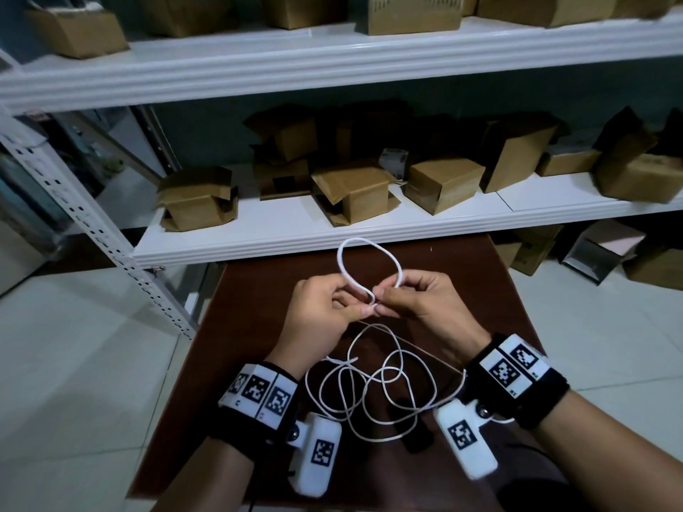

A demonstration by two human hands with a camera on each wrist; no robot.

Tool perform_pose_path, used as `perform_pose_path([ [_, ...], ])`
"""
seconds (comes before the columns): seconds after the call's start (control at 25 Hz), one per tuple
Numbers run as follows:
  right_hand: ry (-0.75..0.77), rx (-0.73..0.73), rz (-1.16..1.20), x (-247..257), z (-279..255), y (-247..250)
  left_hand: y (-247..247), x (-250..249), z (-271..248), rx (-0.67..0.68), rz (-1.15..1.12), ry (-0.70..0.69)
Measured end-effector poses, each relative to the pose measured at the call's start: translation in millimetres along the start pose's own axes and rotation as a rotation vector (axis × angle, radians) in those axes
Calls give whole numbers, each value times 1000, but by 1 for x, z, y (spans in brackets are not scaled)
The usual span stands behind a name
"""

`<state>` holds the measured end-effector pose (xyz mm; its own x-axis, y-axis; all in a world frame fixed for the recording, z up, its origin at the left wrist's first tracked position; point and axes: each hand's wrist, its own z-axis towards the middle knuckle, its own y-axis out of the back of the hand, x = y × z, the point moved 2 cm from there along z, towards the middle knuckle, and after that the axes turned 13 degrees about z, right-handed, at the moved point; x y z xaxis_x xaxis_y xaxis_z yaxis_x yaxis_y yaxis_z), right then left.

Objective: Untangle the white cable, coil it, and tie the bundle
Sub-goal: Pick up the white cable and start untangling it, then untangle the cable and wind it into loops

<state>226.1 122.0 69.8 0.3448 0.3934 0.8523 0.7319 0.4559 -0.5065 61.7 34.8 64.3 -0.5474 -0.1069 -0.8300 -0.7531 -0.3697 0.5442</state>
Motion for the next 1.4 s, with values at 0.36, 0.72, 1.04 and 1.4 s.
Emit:
perform_pose_path([
  [0.36, -2, -18, -33, 2, -3, -2, 0, -13, -5, -16, -236, 84],
  [0.72, -39, -48, 160, 5, -1, -7, -3, -17, -1, -85, -593, 304],
  [1.04, 50, -55, -24, -8, -5, -12, -10, -20, -2, -116, -881, 323],
  [1.4, 62, -161, 164, -13, -6, -16, -11, -22, -3, -10, -1124, 397],
])
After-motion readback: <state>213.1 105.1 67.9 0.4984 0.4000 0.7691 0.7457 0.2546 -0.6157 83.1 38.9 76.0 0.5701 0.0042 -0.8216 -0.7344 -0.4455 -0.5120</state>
